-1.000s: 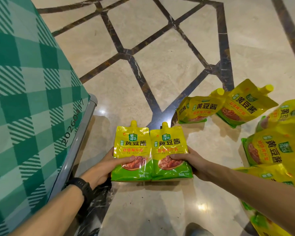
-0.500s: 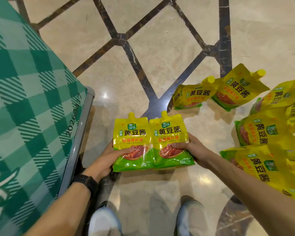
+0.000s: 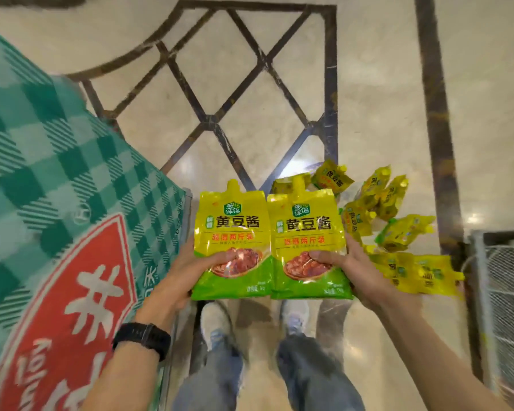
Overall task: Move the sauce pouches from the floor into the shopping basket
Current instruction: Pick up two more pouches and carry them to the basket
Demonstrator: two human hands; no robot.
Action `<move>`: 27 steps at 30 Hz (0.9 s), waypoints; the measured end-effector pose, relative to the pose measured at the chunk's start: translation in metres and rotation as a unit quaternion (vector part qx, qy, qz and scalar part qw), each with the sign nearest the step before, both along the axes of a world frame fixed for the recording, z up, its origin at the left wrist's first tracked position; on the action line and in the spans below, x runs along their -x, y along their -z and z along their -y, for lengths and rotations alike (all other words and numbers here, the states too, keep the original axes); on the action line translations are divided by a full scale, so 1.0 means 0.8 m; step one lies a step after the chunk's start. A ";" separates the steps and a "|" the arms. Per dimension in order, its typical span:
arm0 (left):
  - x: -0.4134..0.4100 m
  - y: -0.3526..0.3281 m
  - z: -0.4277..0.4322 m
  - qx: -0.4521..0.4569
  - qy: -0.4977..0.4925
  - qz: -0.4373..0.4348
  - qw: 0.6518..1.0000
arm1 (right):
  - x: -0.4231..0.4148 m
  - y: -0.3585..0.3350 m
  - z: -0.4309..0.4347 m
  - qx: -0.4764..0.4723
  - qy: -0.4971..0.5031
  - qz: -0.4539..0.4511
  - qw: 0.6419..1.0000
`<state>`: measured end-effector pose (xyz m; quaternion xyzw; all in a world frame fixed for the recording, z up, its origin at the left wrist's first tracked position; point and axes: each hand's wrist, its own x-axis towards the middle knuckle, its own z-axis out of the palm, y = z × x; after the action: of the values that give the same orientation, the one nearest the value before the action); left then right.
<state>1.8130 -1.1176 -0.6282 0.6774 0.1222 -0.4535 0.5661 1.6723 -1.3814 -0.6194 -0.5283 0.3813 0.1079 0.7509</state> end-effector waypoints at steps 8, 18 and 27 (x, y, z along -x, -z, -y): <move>0.019 -0.351 0.065 0.066 0.078 0.065 0.993 | 0.080 -0.319 0.026 -0.017 0.115 0.043 0.992; 0.043 -0.510 0.135 0.143 0.189 0.090 0.967 | 0.159 -0.480 0.029 0.035 0.225 0.074 0.971; 0.066 -0.541 0.180 0.172 0.370 0.052 0.911 | 0.242 -0.510 -0.038 0.073 0.387 0.100 0.914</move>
<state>1.7603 -1.2616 -0.1958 0.5884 -0.2469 -0.6091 0.4709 1.4789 -1.3511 -0.2115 -0.4008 0.4857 -0.2724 0.7275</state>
